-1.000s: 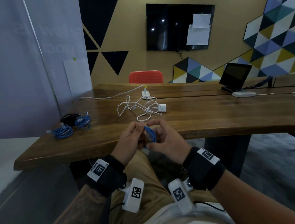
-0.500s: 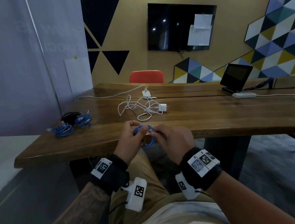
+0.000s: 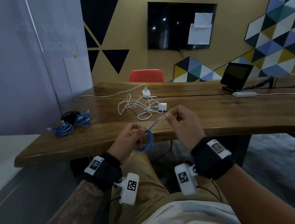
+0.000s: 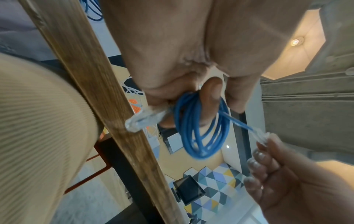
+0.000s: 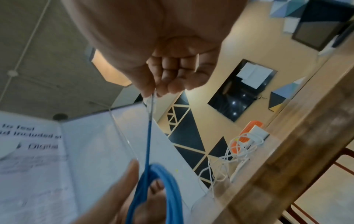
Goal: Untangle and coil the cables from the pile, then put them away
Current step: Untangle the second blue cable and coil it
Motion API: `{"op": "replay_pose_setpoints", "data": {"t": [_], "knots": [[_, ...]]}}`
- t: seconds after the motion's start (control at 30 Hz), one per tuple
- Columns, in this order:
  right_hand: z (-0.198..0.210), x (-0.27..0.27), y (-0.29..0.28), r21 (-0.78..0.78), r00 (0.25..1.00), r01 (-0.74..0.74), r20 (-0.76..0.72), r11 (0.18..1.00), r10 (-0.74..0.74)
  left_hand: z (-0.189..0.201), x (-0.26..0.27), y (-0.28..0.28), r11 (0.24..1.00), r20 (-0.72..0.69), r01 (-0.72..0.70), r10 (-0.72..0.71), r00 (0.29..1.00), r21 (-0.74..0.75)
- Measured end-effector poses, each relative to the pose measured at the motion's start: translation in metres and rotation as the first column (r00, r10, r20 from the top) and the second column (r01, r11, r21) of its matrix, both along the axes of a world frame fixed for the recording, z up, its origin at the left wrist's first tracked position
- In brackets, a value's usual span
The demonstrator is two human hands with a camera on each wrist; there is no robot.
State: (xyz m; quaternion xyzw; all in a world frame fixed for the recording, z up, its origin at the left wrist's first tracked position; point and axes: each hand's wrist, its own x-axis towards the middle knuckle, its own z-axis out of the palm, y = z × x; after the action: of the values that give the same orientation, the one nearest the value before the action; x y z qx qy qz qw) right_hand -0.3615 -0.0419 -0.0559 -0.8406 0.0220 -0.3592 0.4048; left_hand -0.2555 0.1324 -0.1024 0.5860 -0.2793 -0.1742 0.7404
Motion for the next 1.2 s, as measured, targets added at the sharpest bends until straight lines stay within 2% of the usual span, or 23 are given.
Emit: {"op": "replay_pose_setpoints", "data": {"t": [0.13,0.37,0.47,0.6,0.7,0.77,0.9,0.97,1.1,1.2], "knots": [[0.008,0.001,-0.012,0.152,1.000,-0.009,0.025,0.988,0.005,0.002,-0.005,-0.003,0.983,0.089,0.181,-0.184,0.979,0.036],[-0.006,0.007,-0.009,0.384,0.997,-0.066,-0.020,0.921,0.079,0.016,-0.019,-0.003,0.982,0.059,0.125,-0.117,0.991,-0.145],[-0.009,0.005,-0.006,0.349,0.994,-0.093,-0.022,0.933,0.108,0.020,-0.021,-0.003,0.980,0.048,0.102,-0.095,0.994,-0.173],[-0.017,0.001,-0.003,0.089,0.975,-0.111,-0.185,0.990,0.126,0.022,-0.021,-0.001,0.983,0.059,0.063,-0.053,0.997,-0.173],[-0.021,0.001,0.002,0.006,0.945,-0.187,-0.271,0.982,0.182,0.021,-0.018,0.001,0.994,0.100,0.011,0.000,0.995,-0.111],[-0.025,0.006,0.004,0.025,0.940,-0.222,-0.259,0.975,0.221,0.021,-0.019,0.001,0.995,0.113,0.011,0.000,0.994,-0.094],[-0.029,0.015,0.010,0.304,0.950,-0.218,-0.152,0.928,0.273,0.022,-0.028,-0.004,0.996,0.143,0.040,-0.029,0.989,-0.077],[-0.028,0.015,0.012,0.383,0.941,-0.257,-0.109,0.887,0.320,0.022,-0.030,-0.004,0.996,0.148,0.052,-0.040,0.988,-0.078],[-0.025,0.008,0.016,0.370,0.920,-0.337,-0.065,0.866,0.386,0.025,-0.031,-0.003,0.994,0.123,0.062,-0.051,0.991,-0.094],[-0.026,0.010,0.012,0.283,0.930,-0.327,-0.075,0.902,0.361,0.025,-0.030,-0.003,0.992,0.107,0.060,-0.048,0.993,-0.112]]}}
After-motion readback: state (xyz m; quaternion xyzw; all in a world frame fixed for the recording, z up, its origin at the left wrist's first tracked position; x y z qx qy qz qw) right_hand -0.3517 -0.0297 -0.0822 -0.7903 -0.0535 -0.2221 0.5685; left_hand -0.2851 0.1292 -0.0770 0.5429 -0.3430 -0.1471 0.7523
